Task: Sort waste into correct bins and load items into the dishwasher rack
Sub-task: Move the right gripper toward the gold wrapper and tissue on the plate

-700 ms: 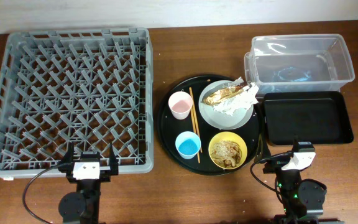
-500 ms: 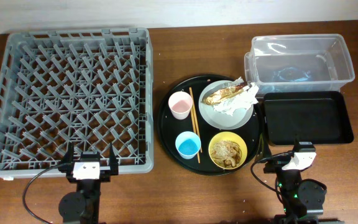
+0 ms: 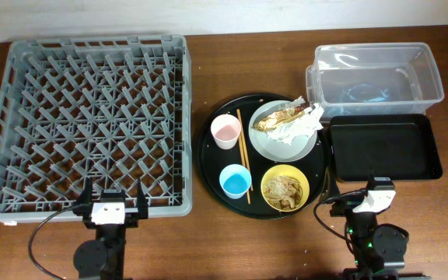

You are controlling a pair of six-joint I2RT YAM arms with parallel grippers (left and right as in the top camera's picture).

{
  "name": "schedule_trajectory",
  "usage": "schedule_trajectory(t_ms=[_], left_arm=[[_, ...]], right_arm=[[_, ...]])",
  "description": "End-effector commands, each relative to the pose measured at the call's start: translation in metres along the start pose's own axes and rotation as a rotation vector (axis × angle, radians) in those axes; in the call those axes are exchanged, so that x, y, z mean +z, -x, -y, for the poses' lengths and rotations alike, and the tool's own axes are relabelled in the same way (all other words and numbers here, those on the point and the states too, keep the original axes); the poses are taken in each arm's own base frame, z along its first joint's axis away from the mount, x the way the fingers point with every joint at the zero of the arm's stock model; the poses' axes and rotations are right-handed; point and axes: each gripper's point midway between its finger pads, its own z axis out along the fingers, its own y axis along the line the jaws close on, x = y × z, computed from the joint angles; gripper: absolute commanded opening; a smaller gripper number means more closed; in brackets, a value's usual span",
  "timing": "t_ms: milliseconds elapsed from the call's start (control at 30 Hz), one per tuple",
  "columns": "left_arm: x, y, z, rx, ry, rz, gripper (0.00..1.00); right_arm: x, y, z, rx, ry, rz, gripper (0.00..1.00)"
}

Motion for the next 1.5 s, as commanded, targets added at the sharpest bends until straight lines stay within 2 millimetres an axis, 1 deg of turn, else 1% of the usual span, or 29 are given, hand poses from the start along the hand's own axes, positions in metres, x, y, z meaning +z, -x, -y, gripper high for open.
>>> schedule_trajectory(t_ms=[0, 667, 767, 800, 900, 933, 1000, 1067, 1100, 1200, 1233, 1367, 1433, 1467], left_arm=[[0.001, -0.004, -0.002, 0.013, 0.011, -0.003, 0.99], [0.001, -0.004, -0.002, 0.013, 0.011, -0.003, 0.99], [0.001, -0.004, -0.002, 0.013, 0.011, -0.003, 0.99], [0.001, -0.004, -0.002, 0.013, 0.011, -0.003, 0.99], [0.001, -0.004, -0.002, 0.013, 0.011, -0.003, 0.99], [0.001, -0.004, -0.002, 0.013, 0.011, -0.003, 0.99], [0.001, -0.004, -0.002, 0.013, 0.011, -0.003, 0.99], [0.001, -0.004, -0.002, 0.013, 0.011, -0.003, 0.99], [0.001, -0.004, -0.002, 0.013, 0.011, -0.003, 0.99], [0.001, -0.004, -0.002, 0.013, 0.011, -0.003, 0.99], [0.001, -0.004, -0.002, 0.013, 0.011, -0.003, 0.99], [0.001, -0.004, -0.002, 0.013, 0.011, -0.003, 0.99], [0.001, -0.004, -0.002, 0.013, 0.011, -0.003, 0.99], [0.001, -0.004, -0.002, 0.013, 0.011, -0.003, 0.99]], right_arm=[[0.000, -0.003, 0.004, -0.004, -0.021, -0.006, 0.99], [0.000, -0.003, 0.004, -0.003, -0.021, -0.006, 0.98], [0.000, -0.002, 0.004, -0.003, -0.021, -0.002, 0.99], [0.000, 0.001, 0.004, -0.004, -0.019, 0.011, 0.99], [0.000, 0.018, 0.001, -0.006, -0.008, 0.079, 0.98], [-0.001, 0.027, 0.000, -0.008, -0.002, 0.117, 0.98], [-0.004, 0.040, -0.003, -0.010, 0.008, 0.149, 0.98], [-0.010, 0.060, -0.011, -0.015, 0.046, 0.182, 0.98], [-0.012, 0.065, -0.014, -0.016, 0.057, 0.183, 0.99], [-0.019, 0.091, -0.030, -0.025, 0.133, 0.202, 0.98], [-0.023, 0.106, -0.037, -0.029, 0.163, 0.210, 0.98], [-0.026, 0.148, -0.041, -0.034, 0.158, 0.177, 0.98], [-0.022, 0.167, -0.047, -0.031, 0.174, 0.141, 0.99], [-0.019, 0.172, -0.051, -0.029, 0.193, 0.107, 0.98]])
